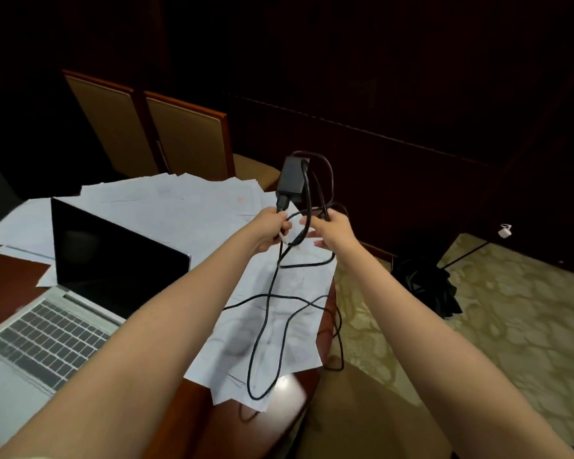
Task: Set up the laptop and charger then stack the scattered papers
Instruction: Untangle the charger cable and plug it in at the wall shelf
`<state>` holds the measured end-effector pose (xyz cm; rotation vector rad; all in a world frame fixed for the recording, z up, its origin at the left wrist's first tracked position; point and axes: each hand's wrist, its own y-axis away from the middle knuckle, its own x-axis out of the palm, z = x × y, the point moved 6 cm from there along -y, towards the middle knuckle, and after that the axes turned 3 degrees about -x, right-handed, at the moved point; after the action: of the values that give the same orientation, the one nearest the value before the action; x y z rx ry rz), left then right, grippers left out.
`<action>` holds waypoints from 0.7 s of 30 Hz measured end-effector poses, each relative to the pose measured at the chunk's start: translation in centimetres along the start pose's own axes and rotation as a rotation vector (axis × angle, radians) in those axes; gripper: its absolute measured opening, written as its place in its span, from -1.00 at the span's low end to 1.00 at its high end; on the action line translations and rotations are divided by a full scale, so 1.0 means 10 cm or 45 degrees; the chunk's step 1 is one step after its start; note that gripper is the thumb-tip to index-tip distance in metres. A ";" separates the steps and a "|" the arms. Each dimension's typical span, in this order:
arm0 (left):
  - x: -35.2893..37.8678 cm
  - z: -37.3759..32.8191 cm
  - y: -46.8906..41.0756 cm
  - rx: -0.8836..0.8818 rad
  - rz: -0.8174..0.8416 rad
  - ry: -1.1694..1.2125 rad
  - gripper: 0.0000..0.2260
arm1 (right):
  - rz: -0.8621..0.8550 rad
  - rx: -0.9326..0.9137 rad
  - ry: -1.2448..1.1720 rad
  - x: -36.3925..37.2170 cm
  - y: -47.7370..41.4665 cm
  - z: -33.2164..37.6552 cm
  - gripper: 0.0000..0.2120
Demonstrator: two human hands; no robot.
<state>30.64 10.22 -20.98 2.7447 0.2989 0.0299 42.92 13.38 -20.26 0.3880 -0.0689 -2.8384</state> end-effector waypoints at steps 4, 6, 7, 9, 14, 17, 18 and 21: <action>-0.11 -0.26 0.05 0.090 0.006 0.094 -0.81 | -0.002 -0.077 -0.179 0.22 -0.09 0.38 -0.95; -0.21 -0.38 0.07 0.143 -0.017 0.112 -0.81 | -0.011 -0.132 -0.218 0.35 -0.15 0.57 -0.93; -0.29 -0.45 0.08 0.178 -0.037 0.108 -0.82 | -0.020 -0.171 -0.213 0.42 -0.18 0.68 -0.96; -0.44 -0.59 0.10 0.240 -0.050 0.133 -0.84 | -0.052 -0.225 -0.159 0.53 -0.22 0.87 -0.95; -0.83 -0.88 0.18 0.316 0.025 0.180 -0.81 | -0.019 -0.353 -0.090 0.81 -0.25 1.38 -0.91; -1.08 -1.00 0.25 0.368 0.009 0.208 -0.81 | -0.017 -0.432 -0.061 1.01 -0.25 1.59 -0.85; -1.16 -1.02 0.28 0.383 -0.008 0.201 -0.80 | -0.020 -0.444 -0.052 1.08 -0.25 1.64 -0.82; -1.38 -1.04 0.35 0.410 -0.058 0.171 -0.79 | 0.010 -0.456 -0.061 1.28 -0.21 1.74 -0.81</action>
<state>17.21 7.94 -9.79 3.0600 0.4371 0.1678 25.82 12.02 -6.98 0.2397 0.4206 -2.7735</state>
